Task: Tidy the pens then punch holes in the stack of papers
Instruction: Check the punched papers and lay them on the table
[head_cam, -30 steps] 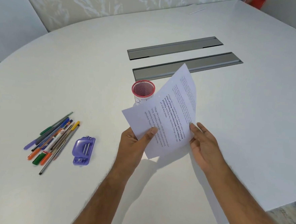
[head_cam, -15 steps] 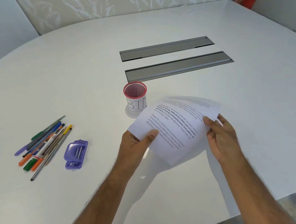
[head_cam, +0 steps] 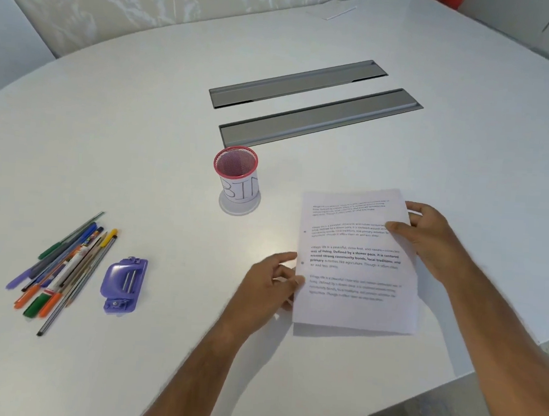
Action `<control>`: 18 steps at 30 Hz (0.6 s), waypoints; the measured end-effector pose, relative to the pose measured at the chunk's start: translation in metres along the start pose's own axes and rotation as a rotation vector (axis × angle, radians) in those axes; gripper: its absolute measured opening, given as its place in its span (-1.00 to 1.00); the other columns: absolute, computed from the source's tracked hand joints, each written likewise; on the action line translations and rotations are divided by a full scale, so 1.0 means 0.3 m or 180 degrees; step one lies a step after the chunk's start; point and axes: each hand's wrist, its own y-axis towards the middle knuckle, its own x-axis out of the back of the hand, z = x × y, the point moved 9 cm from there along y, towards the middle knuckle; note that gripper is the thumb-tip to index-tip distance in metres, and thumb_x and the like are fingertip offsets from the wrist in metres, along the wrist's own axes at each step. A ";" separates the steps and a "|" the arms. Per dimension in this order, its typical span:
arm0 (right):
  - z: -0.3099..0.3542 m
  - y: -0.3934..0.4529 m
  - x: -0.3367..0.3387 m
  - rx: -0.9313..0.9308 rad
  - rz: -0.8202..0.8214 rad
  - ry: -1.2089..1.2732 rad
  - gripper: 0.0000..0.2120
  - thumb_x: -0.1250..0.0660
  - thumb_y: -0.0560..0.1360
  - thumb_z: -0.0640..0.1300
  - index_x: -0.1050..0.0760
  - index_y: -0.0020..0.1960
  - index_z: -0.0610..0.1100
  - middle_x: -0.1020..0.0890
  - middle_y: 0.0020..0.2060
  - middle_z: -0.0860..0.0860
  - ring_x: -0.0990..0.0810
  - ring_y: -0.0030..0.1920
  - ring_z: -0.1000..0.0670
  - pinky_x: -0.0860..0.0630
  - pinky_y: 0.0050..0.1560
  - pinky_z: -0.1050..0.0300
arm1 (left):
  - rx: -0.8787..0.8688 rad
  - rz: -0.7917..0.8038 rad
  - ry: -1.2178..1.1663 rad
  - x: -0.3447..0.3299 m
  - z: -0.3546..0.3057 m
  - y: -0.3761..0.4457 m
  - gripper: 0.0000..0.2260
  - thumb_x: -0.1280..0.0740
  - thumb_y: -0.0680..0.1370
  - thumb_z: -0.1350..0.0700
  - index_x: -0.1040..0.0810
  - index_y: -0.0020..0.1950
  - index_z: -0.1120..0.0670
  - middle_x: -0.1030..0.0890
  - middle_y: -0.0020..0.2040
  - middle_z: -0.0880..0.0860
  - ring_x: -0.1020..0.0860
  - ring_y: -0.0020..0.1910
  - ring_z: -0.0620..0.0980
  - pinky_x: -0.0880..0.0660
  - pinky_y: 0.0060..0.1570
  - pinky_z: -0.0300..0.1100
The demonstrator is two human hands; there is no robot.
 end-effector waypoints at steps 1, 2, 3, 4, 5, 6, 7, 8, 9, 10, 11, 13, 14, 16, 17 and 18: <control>0.003 0.006 0.001 0.0040 -0.0019 -0.0211 -0.49 -0.48 0.55 -0.34 -0.42 0.44 -0.17 -0.74 0.16 -0.13 -0.74 0.07 -0.19 -0.64 0.18 -0.15 | 0.0078 0.0034 0.0100 -0.017 0.020 -0.002 -0.58 -0.45 0.63 0.23 -0.50 0.47 0.02 -0.70 -0.10 0.05 -0.69 -0.26 -0.07 -0.65 -0.27 -0.14; 0.004 0.012 0.001 0.0070 -0.0036 -0.0390 -0.49 -0.48 0.55 -0.33 -0.41 0.44 -0.16 -0.73 0.17 -0.12 -0.74 0.07 -0.17 -0.64 0.19 -0.14 | 0.0139 0.0048 0.0225 -0.030 0.036 -0.005 -0.55 -0.45 0.62 0.22 -0.48 0.50 0.01 -0.67 -0.07 0.08 -0.68 -0.29 -0.07 -0.63 -0.29 -0.17; 0.005 0.016 -0.003 0.0092 -0.0044 -0.0538 -0.47 -0.48 0.55 -0.32 -0.40 0.46 -0.15 -0.73 0.18 -0.11 -0.73 0.08 -0.15 -0.64 0.17 -0.10 | 0.0162 0.0052 0.0378 -0.040 0.045 -0.009 -0.53 -0.45 0.62 0.22 -0.47 0.51 0.00 -0.64 -0.07 0.07 -0.66 -0.33 -0.09 -0.61 -0.32 -0.21; 0.005 0.019 -0.007 0.0113 -0.0044 -0.0680 -0.44 -0.48 0.55 -0.31 -0.38 0.48 -0.15 -0.71 0.19 -0.10 -0.72 0.07 -0.12 -0.63 0.12 -0.02 | 0.0142 0.0051 0.0557 -0.048 0.047 -0.012 -0.54 -0.45 0.62 0.21 -0.48 0.50 -0.01 -0.61 -0.09 0.02 -0.64 -0.36 -0.12 -0.59 -0.34 -0.24; 0.006 0.021 -0.014 0.0134 -0.0039 -0.0829 -0.41 -0.48 0.55 -0.30 -0.35 0.51 -0.15 -0.69 0.21 -0.09 -0.70 0.07 -0.09 -0.60 0.06 0.07 | 0.0093 0.0052 0.0730 -0.054 0.043 -0.016 -0.56 -0.44 0.62 0.20 -0.50 0.49 -0.02 -0.59 -0.12 -0.03 -0.62 -0.38 -0.14 -0.59 -0.34 -0.25; 0.005 0.021 -0.020 0.0152 -0.0041 -0.0973 -0.37 -0.48 0.55 -0.29 -0.32 0.54 -0.15 -0.67 0.23 -0.08 -0.67 0.06 -0.05 -0.56 0.00 0.16 | 0.0047 0.0045 0.0875 -0.058 0.037 -0.018 -0.58 -0.44 0.62 0.18 -0.52 0.46 -0.03 -0.57 -0.15 -0.06 -0.60 -0.40 -0.16 -0.60 -0.34 -0.24; 0.002 0.021 -0.025 0.0165 -0.0051 -0.1092 -0.34 -0.49 0.55 -0.29 -0.30 0.56 -0.16 -0.65 0.25 -0.09 -0.65 0.08 -0.04 -0.54 0.01 0.19 | 0.0020 0.0028 0.0989 -0.060 0.032 -0.020 -0.61 -0.43 0.62 0.17 -0.53 0.43 -0.04 -0.55 -0.17 -0.07 -0.59 -0.40 -0.16 -0.61 -0.33 -0.22; -0.002 0.022 -0.028 0.0177 -0.0068 -0.1186 -0.32 -0.49 0.55 -0.27 -0.29 0.58 -0.16 -0.63 0.29 -0.11 -0.64 0.13 -0.06 -0.55 0.08 0.15 | 0.0011 0.0007 0.1081 -0.060 0.027 -0.020 -0.64 -0.43 0.62 0.16 -0.54 0.41 -0.06 -0.54 -0.18 -0.06 -0.58 -0.39 -0.15 -0.61 -0.31 -0.19; -0.006 0.022 -0.031 0.0187 -0.0084 -0.1273 -0.30 -0.50 0.54 -0.26 -0.28 0.59 -0.16 -0.60 0.34 -0.13 -0.63 0.22 -0.09 -0.55 0.21 0.07 | 0.0011 -0.0015 0.1150 -0.060 0.021 -0.020 -0.65 -0.43 0.62 0.15 -0.54 0.40 -0.07 -0.54 -0.18 -0.05 -0.57 -0.39 -0.13 -0.61 -0.30 -0.20; -0.006 0.021 -0.033 0.0199 -0.0098 -0.1367 -0.28 -0.51 0.54 -0.24 -0.26 0.60 -0.16 -0.56 0.39 -0.15 -0.60 0.31 -0.12 -0.52 0.33 -0.01 | 0.0007 -0.0033 0.1196 -0.060 0.016 -0.021 -0.65 -0.43 0.62 0.13 -0.53 0.39 -0.07 -0.54 -0.18 -0.04 -0.57 -0.39 -0.12 -0.61 -0.31 -0.21; -0.006 0.019 -0.034 0.0213 -0.0113 -0.1460 -0.26 -0.52 0.54 -0.22 -0.25 0.61 -0.16 -0.53 0.44 -0.16 -0.55 0.39 -0.13 -0.46 0.42 -0.06 | -0.0011 -0.0043 0.1229 -0.061 0.010 -0.022 -0.65 -0.43 0.62 0.12 -0.53 0.39 -0.08 -0.55 -0.18 -0.02 -0.59 -0.39 -0.10 -0.61 -0.31 -0.22; -0.006 0.016 -0.037 0.0239 -0.0132 -0.1581 -0.22 -0.54 0.53 -0.16 -0.22 0.63 -0.17 -0.47 0.49 -0.17 -0.46 0.49 -0.13 -0.38 0.50 -0.08 | -0.0067 -0.0060 0.1317 -0.063 0.002 -0.024 -0.65 -0.43 0.61 0.10 -0.54 0.37 -0.11 -0.61 -0.17 0.03 -0.65 -0.33 -0.01 -0.64 -0.27 -0.15; -0.006 0.014 -0.038 0.0246 -0.0142 -0.1613 -0.20 -0.55 0.53 -0.14 -0.21 0.63 -0.17 -0.44 0.51 -0.16 -0.43 0.51 -0.13 -0.36 0.51 -0.08 | -0.0082 -0.0063 0.1369 -0.064 0.002 -0.025 -0.64 -0.43 0.60 0.08 -0.54 0.37 -0.14 -0.63 -0.16 0.03 -0.67 -0.27 0.01 -0.66 -0.21 -0.09; -0.005 0.009 -0.041 0.0272 -0.0183 -0.1662 -0.18 -0.56 0.52 -0.10 -0.20 0.63 -0.17 -0.42 0.52 -0.16 -0.42 0.51 -0.12 -0.35 0.52 -0.08 | -0.0082 -0.0054 0.1402 -0.063 0.011 -0.024 -0.61 -0.44 0.58 0.07 -0.53 0.39 -0.17 -0.65 -0.16 0.04 -0.68 -0.21 0.04 -0.68 -0.14 0.00; -0.004 0.008 -0.041 0.0297 -0.0207 -0.1697 -0.18 -0.56 0.52 -0.09 -0.20 0.63 -0.18 -0.42 0.51 -0.15 -0.42 0.50 -0.12 -0.35 0.52 -0.10 | -0.0075 -0.0045 0.1411 -0.063 0.017 -0.023 -0.60 -0.44 0.58 0.06 -0.52 0.41 -0.17 -0.66 -0.16 0.04 -0.68 -0.21 0.04 -0.68 -0.13 0.01; -0.004 0.007 -0.042 0.0329 -0.0228 -0.1755 -0.18 -0.56 0.52 -0.08 -0.20 0.63 -0.19 -0.42 0.51 -0.15 -0.41 0.50 -0.13 -0.35 0.52 -0.13 | -0.0068 -0.0039 0.1437 -0.062 0.021 -0.022 -0.58 -0.44 0.58 0.06 -0.51 0.42 -0.17 -0.66 -0.17 0.03 -0.68 -0.23 0.02 -0.68 -0.13 -0.02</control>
